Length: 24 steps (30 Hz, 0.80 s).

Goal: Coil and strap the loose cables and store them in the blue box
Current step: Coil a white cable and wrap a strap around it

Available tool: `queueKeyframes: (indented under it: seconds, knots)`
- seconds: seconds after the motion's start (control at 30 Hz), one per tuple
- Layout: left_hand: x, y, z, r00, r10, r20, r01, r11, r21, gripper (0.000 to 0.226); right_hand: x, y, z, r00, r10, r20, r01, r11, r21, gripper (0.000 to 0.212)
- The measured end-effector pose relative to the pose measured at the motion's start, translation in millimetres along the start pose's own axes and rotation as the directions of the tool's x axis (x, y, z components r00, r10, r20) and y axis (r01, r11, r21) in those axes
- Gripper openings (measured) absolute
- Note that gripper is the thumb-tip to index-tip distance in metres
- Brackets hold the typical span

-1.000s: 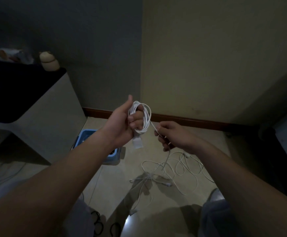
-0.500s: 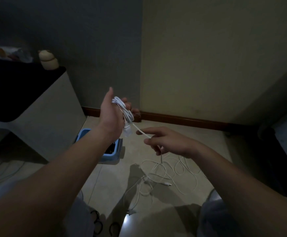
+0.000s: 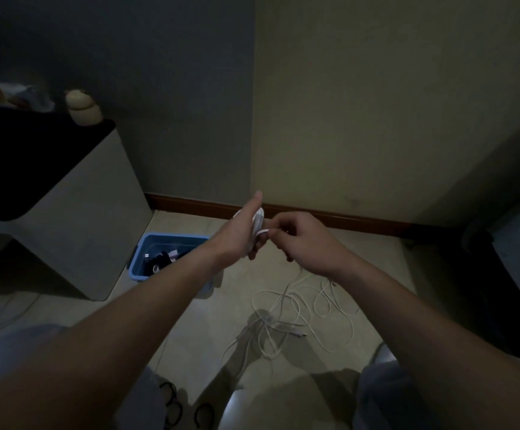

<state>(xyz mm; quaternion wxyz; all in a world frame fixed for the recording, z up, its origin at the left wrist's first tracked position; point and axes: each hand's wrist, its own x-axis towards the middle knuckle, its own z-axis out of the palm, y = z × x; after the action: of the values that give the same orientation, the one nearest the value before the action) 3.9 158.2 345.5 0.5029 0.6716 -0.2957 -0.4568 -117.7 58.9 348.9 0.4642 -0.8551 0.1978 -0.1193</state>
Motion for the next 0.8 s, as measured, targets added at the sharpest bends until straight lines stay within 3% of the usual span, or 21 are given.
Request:
queueKeyframes:
  seconds: [0.13,0.3,0.37,0.57,0.7,0.8]
  knots:
    - [2,-9,-5,0.992,0.004,0.129,-0.014,0.997,0.075,0.07,3,5,-11,0.992,-0.091,-0.083,0.074,0.98,-0.185,0.014]
    - [0,-9,-6,0.977,-0.017,0.214,0.002,0.997,0.071,0.079,8,10,-33,0.973,-0.086,-0.212,0.031,0.968,-0.25,0.047]
    - [-2,-7,-5,0.977,0.0,0.215,-0.014,0.998,0.066,0.075,9,14,-40,0.967,-0.062,-0.247,0.012,0.98,-0.199,0.044]
    - [-8,4,-1,0.992,0.024,0.121,-0.025,1.0,0.007,0.053,11,23,-35,0.988,-0.032,-0.148,0.025,0.998,-0.05,0.03]
    - [-11,12,-4,0.976,0.004,0.216,0.049,0.97,-0.239,0.05,10,21,-26,0.996,0.016,-0.083,-0.008,0.996,0.094,0.026]
    - [-12,15,-10,0.965,0.008,0.261,0.109,0.894,-0.434,0.049,7,18,-15,0.997,0.066,-0.025,-0.059,0.972,0.226,0.035]
